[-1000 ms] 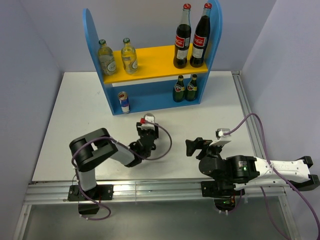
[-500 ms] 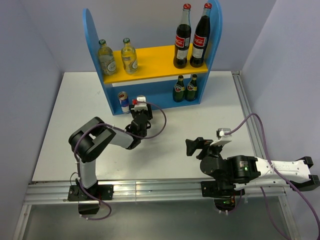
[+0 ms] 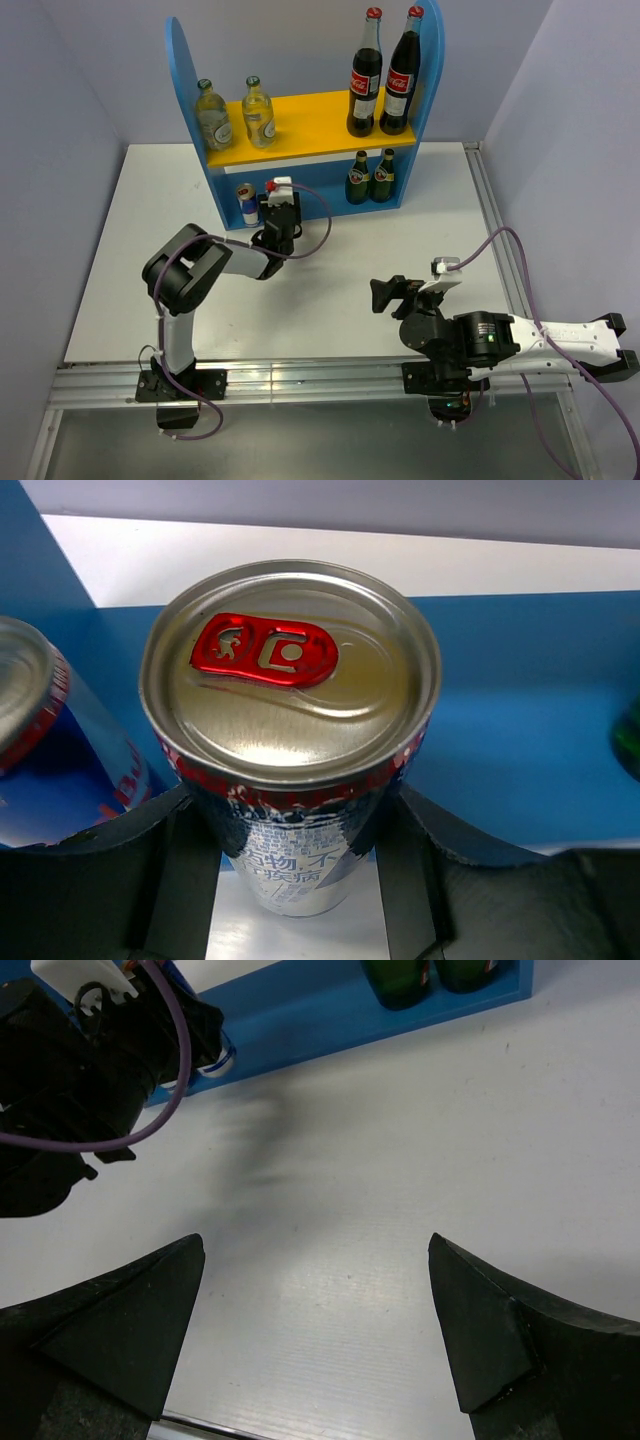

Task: Place and organize the beverage onto the shelf

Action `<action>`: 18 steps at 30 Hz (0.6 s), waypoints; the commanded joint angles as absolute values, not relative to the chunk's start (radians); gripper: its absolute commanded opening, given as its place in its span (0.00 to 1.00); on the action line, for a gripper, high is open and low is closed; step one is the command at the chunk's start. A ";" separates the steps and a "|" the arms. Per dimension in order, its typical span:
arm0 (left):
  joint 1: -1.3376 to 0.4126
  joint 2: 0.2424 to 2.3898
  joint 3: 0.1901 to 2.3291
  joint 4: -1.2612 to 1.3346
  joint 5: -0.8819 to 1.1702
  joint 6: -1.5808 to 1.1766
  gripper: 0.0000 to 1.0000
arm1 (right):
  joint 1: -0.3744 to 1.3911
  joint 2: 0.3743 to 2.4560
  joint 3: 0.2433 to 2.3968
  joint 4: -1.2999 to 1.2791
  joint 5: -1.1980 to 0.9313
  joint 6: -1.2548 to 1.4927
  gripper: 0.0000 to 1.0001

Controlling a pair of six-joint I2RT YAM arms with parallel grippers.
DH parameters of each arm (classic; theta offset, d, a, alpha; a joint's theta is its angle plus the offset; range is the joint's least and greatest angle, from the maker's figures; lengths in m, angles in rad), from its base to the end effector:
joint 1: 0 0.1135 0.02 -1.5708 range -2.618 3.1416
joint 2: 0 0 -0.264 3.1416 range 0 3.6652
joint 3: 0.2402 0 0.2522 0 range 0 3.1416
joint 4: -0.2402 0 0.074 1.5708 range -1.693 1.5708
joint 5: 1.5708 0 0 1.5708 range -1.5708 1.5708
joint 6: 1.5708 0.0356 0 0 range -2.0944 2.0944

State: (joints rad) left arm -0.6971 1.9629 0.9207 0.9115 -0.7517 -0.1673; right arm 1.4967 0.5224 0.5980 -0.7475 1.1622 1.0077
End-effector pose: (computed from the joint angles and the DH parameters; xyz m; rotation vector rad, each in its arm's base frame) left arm 0.3188 -0.2352 0.1632 -0.1137 1.6623 -0.0143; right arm 0.0400 0.0972 0.2687 0.1148 1.8398 0.4435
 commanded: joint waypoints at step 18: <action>-0.551 1.983 1.089 0.707 -0.540 -0.232 0.16 | 1.505 0.535 0.597 -0.719 1.198 1.008 1.00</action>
